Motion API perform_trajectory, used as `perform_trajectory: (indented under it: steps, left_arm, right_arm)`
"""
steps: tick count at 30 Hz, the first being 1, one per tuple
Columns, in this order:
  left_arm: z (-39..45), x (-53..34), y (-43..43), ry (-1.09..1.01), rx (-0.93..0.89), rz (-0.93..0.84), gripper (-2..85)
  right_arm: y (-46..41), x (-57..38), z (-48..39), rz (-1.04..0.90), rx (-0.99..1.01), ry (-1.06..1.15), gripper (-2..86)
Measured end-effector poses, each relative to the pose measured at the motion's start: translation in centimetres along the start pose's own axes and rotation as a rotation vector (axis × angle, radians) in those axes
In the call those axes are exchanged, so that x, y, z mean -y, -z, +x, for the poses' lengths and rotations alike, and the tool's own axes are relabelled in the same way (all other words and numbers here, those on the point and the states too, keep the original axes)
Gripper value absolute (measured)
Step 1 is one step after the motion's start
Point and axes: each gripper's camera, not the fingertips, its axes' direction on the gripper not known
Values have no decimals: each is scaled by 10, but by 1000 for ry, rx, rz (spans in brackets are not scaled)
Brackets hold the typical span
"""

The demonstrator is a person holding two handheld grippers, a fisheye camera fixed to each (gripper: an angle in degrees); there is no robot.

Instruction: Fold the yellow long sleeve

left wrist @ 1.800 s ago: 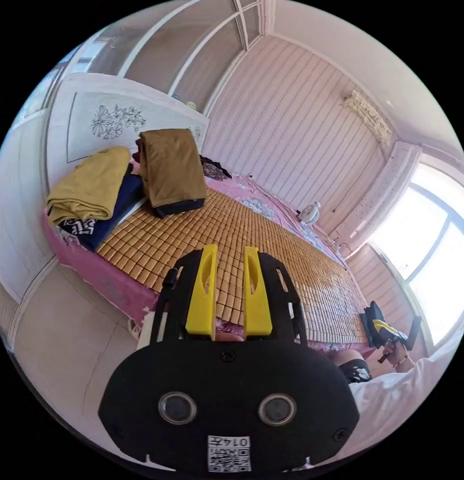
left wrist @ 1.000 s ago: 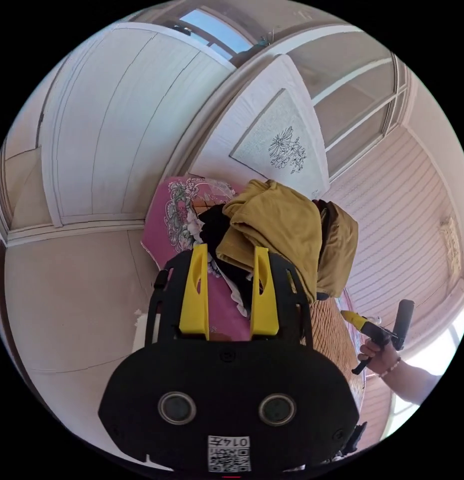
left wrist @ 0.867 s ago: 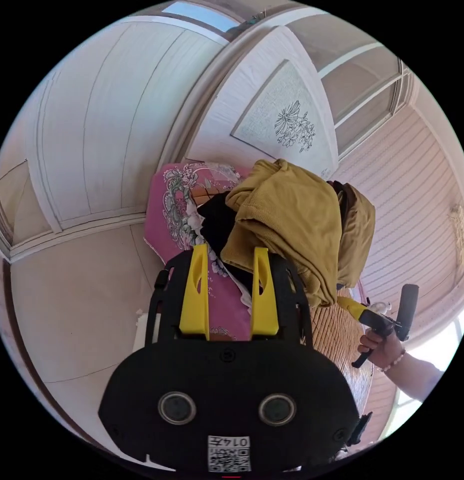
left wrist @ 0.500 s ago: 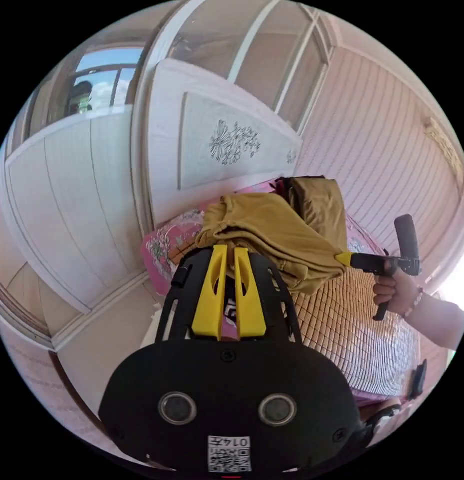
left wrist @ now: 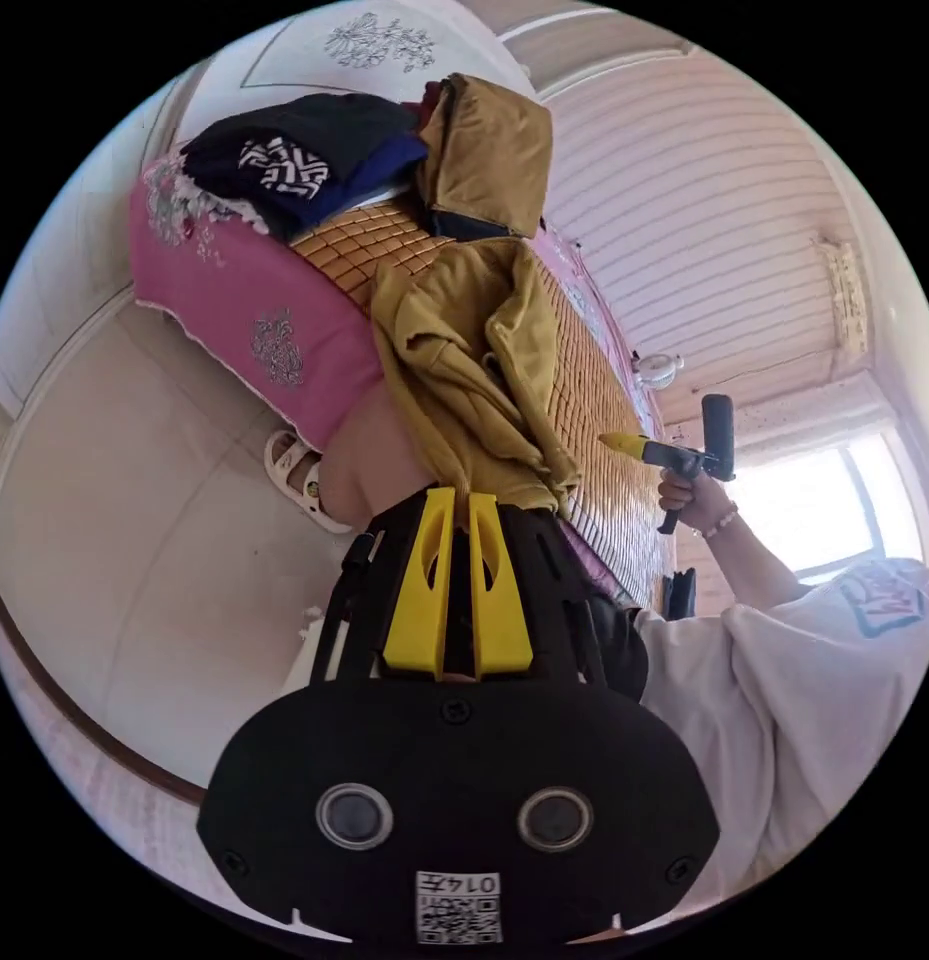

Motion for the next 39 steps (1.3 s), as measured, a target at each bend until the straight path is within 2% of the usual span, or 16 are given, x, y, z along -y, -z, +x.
perform_trajectory:
  steps: [3,6,8,10,14,16,18,19,23,28,33,36,37,39]
  left_arm:
    - [-13,4,8,107,-78,35,0]
    - [-10,11,15,102,-63,44,1]
    - [-2,16,18,72,-13,29,2]
    - [1,19,21,67,-3,27,3]
    - [4,23,32,52,-6,48,3]
    - [4,23,33,44,0,36,3]
    - [3,23,32,48,-3,29,2]
    - [2,23,32,58,-13,24,2]
    - [3,15,40,62,-32,25,0]
    - [5,4,51,67,-50,31,0]
    - [11,-9,58,55,-35,23,0]
    - [14,-21,64,59,-36,20,0]
    - [16,-25,66,63,-41,18,0]
    - [22,-30,74,47,-53,40,-1]
  right_arm:
    - [-14,21,-48,25,-115,182,135]
    - [-43,36,-95,1,-111,346,141]
    - [-68,39,-115,-59,-160,420,140]
    - [-96,37,-117,-174,-293,423,113]
    - [-40,25,-98,-12,-196,298,57]
    - [11,-2,-66,139,-185,139,52]
    - [38,-31,-33,207,-191,-30,50]
    - [49,-51,-12,223,-183,-138,51]
    - [59,-92,16,221,-181,-291,70]
    - [60,-107,-8,234,-278,-207,148]
    - [46,-97,-17,144,-415,-136,163]
    - [28,-93,-12,30,-423,-147,144]
    - [19,-98,-14,-49,-432,-139,109]
    - [23,-112,-26,-43,-490,-102,58]
